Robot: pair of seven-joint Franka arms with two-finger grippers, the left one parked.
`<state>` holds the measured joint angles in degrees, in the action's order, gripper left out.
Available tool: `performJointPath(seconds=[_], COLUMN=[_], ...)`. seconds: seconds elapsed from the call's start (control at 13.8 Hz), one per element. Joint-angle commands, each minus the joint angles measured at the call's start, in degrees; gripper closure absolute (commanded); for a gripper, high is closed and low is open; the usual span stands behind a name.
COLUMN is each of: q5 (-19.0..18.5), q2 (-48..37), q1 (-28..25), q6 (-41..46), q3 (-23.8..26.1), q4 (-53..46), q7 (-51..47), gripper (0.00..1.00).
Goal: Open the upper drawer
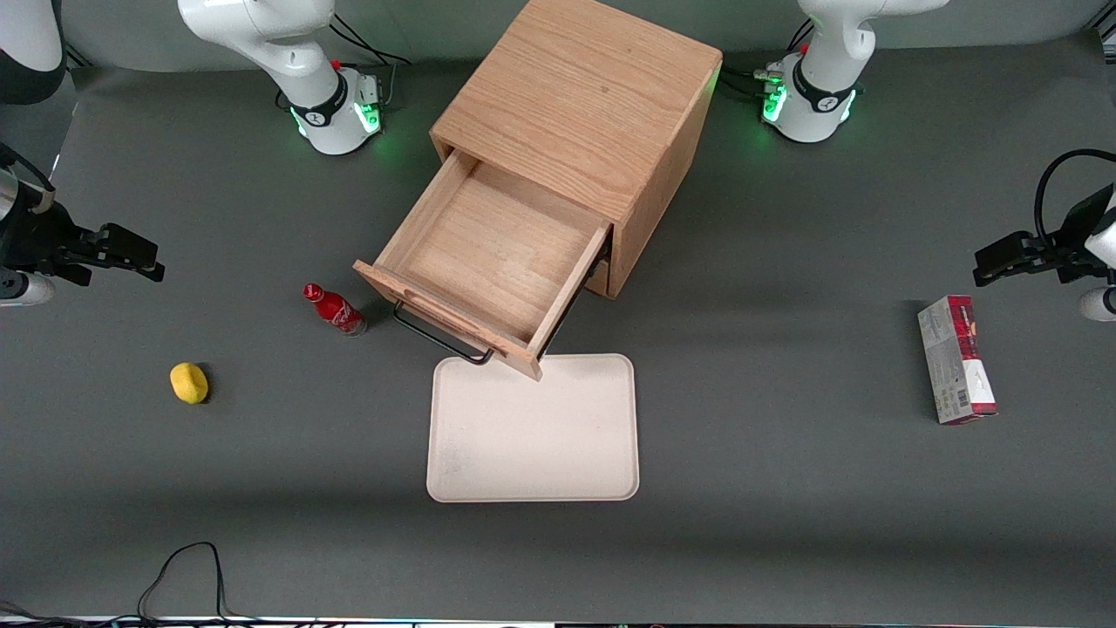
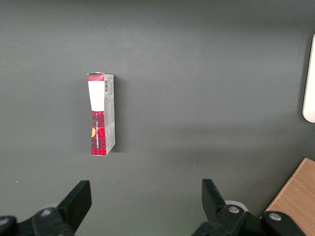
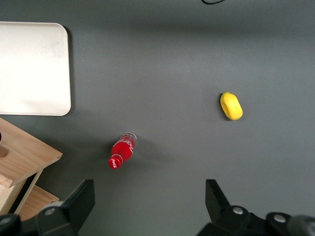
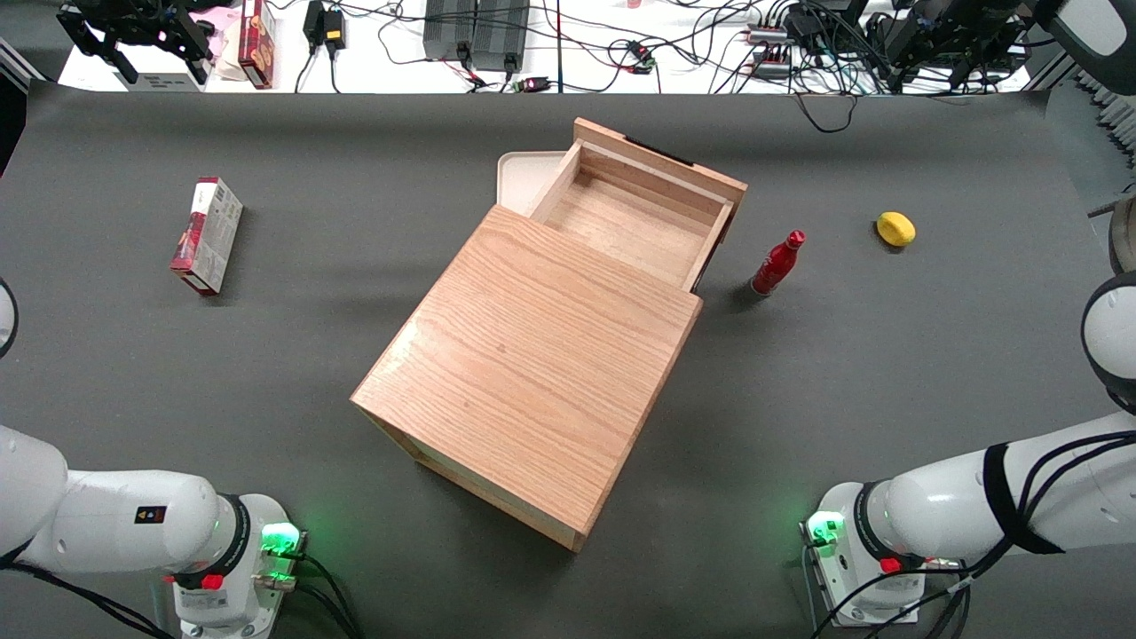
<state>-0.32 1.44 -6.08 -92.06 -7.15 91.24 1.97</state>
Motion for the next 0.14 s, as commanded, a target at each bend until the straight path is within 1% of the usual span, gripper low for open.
performJointPath(seconds=[0.0,0.07], q5=[-0.7,-0.6], q2=[0.5,0.5], q1=[-0.1,-0.1], q6=[1.4,1.4], q3=[-0.2,-0.2], q4=[-1.5,-1.5], q7=[-0.7,-0.8], gripper=[0.0,0.0])
